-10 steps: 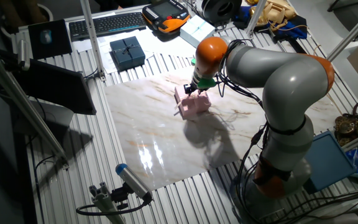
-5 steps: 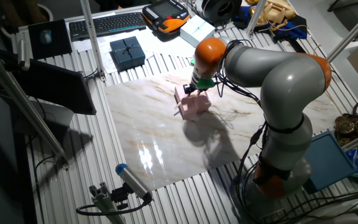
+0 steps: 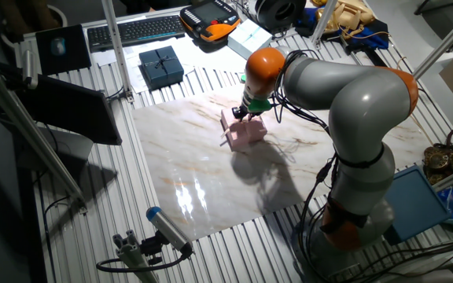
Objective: Open a box
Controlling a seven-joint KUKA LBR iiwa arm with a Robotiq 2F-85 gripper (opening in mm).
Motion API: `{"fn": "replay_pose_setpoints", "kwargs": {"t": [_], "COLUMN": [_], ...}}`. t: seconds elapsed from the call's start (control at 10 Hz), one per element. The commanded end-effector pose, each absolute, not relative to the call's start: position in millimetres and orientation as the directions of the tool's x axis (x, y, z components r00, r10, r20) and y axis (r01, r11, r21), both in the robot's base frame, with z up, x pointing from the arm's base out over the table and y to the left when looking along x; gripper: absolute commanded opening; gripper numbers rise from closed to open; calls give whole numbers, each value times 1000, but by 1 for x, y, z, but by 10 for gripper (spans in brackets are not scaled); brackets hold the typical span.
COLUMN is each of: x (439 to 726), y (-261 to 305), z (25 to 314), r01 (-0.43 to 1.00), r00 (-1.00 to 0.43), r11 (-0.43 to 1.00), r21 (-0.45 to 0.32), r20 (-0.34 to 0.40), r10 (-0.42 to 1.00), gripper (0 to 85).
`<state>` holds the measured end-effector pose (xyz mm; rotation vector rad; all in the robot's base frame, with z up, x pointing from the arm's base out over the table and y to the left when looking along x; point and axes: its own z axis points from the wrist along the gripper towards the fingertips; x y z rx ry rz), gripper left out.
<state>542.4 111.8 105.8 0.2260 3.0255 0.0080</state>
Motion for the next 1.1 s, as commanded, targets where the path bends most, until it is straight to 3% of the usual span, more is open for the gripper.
{"fn": "replay_pose_setpoints", "kwargs": {"t": [0.0,0.9,1.0], "x": [543,544,544], "y": [112,112,112], "z": [104,95,95], "r01": [148,154,154], "r00": [-983,-982,-982], "r11": [989,988,988], "r21": [15,23,23], "r20": [-107,-102,-102], "r10": [149,156,156], "gripper": [510,510,340]}}
